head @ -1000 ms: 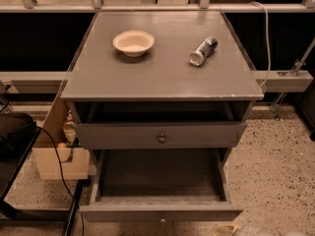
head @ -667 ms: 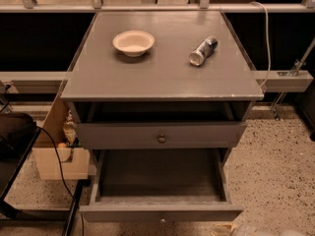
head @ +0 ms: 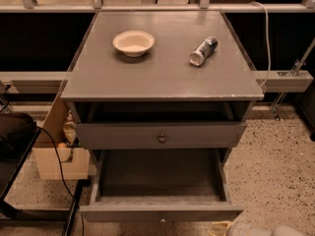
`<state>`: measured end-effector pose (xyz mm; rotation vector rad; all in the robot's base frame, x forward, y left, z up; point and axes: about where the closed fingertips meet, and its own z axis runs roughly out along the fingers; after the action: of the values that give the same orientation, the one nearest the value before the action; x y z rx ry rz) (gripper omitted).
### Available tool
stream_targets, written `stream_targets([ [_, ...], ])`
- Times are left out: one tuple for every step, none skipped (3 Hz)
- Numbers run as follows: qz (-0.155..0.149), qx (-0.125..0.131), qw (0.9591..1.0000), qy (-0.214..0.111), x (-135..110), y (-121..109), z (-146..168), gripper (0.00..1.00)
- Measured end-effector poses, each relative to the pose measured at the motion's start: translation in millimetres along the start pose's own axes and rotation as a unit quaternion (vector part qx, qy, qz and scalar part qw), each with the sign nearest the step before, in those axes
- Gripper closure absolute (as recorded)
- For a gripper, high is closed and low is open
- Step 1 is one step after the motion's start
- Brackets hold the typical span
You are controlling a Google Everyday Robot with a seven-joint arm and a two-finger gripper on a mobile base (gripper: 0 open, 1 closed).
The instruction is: Close middle drawer
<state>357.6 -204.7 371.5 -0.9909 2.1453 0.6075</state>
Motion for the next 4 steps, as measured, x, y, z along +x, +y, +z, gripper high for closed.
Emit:
stream_targets([
  [-0.013,-0.001,0.9999,-0.002,0,-5,9,1.0],
  [-0.025,0.0,0.9997,-0.004,-4,-9,16,1.0],
  [-0.033,0.001,0.9994,-0.006,-8,-14,23,1.0],
  [-0.04,0.0,0.9992,-0.008,-14,-19,32,1.0],
])
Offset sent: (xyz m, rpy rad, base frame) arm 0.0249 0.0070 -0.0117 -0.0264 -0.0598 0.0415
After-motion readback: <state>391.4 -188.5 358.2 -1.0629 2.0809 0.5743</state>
